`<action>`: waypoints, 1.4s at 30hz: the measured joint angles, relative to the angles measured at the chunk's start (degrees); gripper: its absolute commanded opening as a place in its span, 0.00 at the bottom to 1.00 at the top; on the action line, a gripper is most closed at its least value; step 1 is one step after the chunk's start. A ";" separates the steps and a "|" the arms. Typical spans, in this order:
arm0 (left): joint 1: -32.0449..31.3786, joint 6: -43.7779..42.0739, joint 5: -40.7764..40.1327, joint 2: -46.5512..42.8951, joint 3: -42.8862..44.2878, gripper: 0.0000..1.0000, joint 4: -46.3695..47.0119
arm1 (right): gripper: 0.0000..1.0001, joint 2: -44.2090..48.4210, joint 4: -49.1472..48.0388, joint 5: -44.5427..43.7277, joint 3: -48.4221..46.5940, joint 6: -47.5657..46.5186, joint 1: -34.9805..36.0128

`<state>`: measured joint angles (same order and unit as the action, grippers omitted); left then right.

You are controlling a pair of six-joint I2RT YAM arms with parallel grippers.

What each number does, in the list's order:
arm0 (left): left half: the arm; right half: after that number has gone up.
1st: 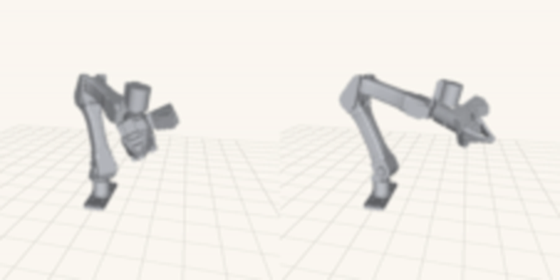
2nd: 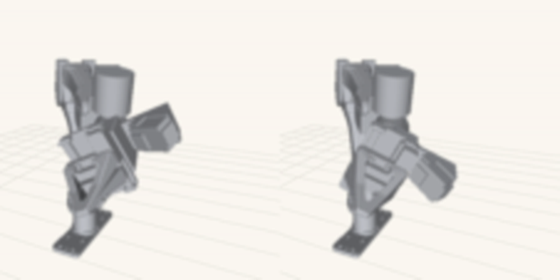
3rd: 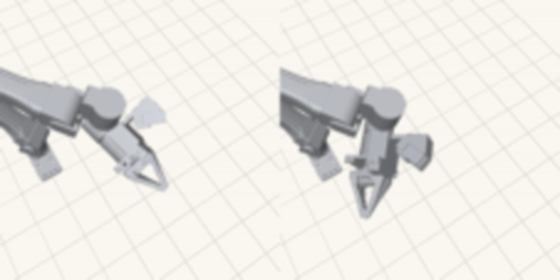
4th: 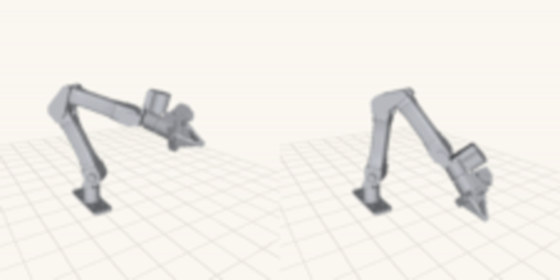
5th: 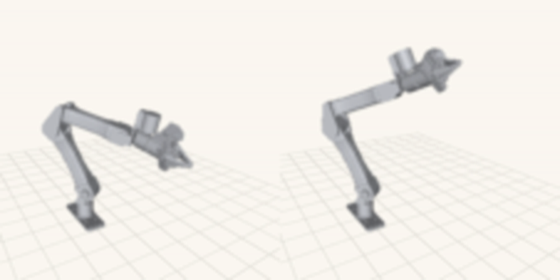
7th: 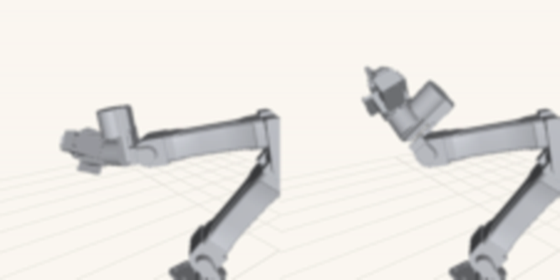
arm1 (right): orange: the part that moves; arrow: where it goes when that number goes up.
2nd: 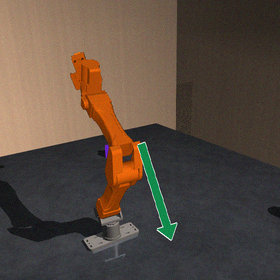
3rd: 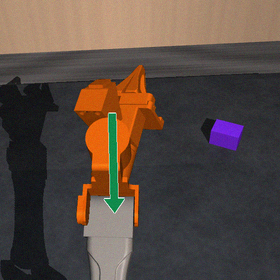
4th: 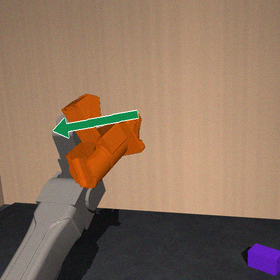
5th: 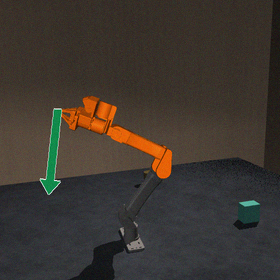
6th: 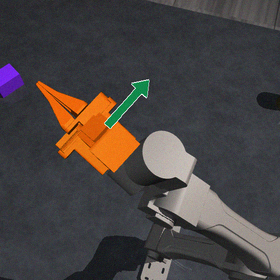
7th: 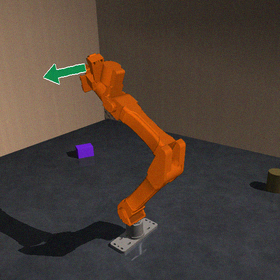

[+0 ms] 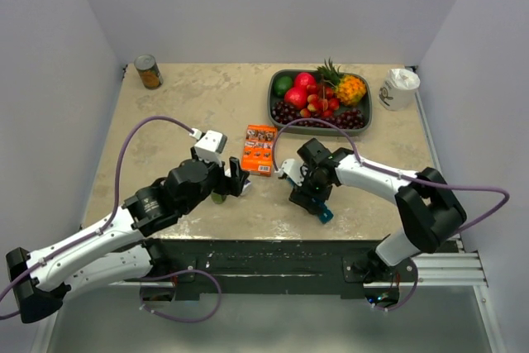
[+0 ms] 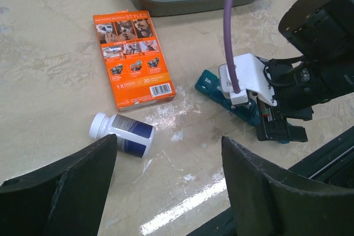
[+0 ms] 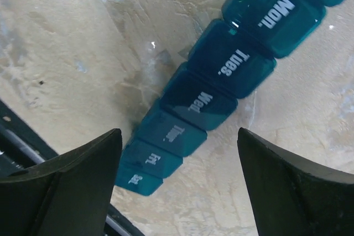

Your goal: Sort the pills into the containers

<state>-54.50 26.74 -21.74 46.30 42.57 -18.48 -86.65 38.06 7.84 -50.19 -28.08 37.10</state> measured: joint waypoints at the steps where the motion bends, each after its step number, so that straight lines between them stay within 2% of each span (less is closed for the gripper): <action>1: 0.00 0.00 -0.15 -0.13 0.00 0.80 -0.20 | 0.76 -1.07 -0.24 -0.61 -0.04 0.24 0.39; 2: 0.00 0.00 -0.24 -0.17 0.00 0.80 -0.42 | 0.73 -2.14 -0.42 -0.83 -0.04 0.46 0.74; 3: 0.00 0.00 -0.39 -0.24 0.00 0.80 -0.57 | 0.65 -2.97 -0.46 -0.87 -0.07 0.57 0.98; 7: 0.00 -0.44 -0.76 -1.03 -0.15 0.80 -0.96 | 0.44 -4.72 -0.42 -0.87 -1.51 0.04 2.10; 12: 0.00 -2.95 -0.83 -4.74 -0.81 0.80 -1.09 | 0.43 -5.57 0.59 -0.04 -3.37 -5.44 3.80; 15: 0.00 -6.19 0.09 -8.50 -1.84 0.80 -0.61 | 0.49 -7.06 1.60 0.70 -6.23 -10.73 5.03; 16: 0.00 -7.15 0.46 -9.51 -2.12 0.80 -0.33 | 0.54 -7.76 1.68 0.83 -7.23 -11.93 5.29; 17: 0.02 -8.63 1.25 -10.71 -2.51 0.80 0.11 | 0.69 -8.79 1.90 0.92 -8.63 -13.22 5.53; 21: 0.11 -14.80 6.54 -13.57 -4.76 0.79 3.19 | 0.93 -12.39 3.21 1.68 -14.60 -16.33 5.55; 22: 0.11 -16.13 7.74 -13.49 -5.18 0.79 3.78 | 0.95 -12.44 3.56 2.12 -15.45 -16.85 5.40; 26: 0.11 -22.88 14.73 -8.96 -6.14 0.77 5.33 | 0.97 -9.18 6.71 6.08 -16.74 -19.04 2.36; 30: 0.11 -30.32 21.79 -0.55 -6.16 0.77 7.76 | 0.96 -2.47 11.06 12.17 -16.74 -21.70 -5.70; 33: -0.09 -37.44 26.95 7.41 -6.14 0.76 9.40 | 0.96 4.22 10.40 14.91 -13.49 -23.17 -11.58; 36: -0.98 -44.63 29.94 15.39 -5.53 0.76 10.25 | 0.95 8.72 10.08 16.63 -7.56 -23.19 -12.33; 42: -2.32 -58.10 31.95 31.71 0.74 0.70 11.10 | 0.95 5.75 7.21 17.73 -1.66 -19.02 -11.72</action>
<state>-56.82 -31.35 10.22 78.02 43.31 -7.38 -80.90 45.28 25.56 -51.86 -47.09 25.39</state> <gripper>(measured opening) 0.741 0.949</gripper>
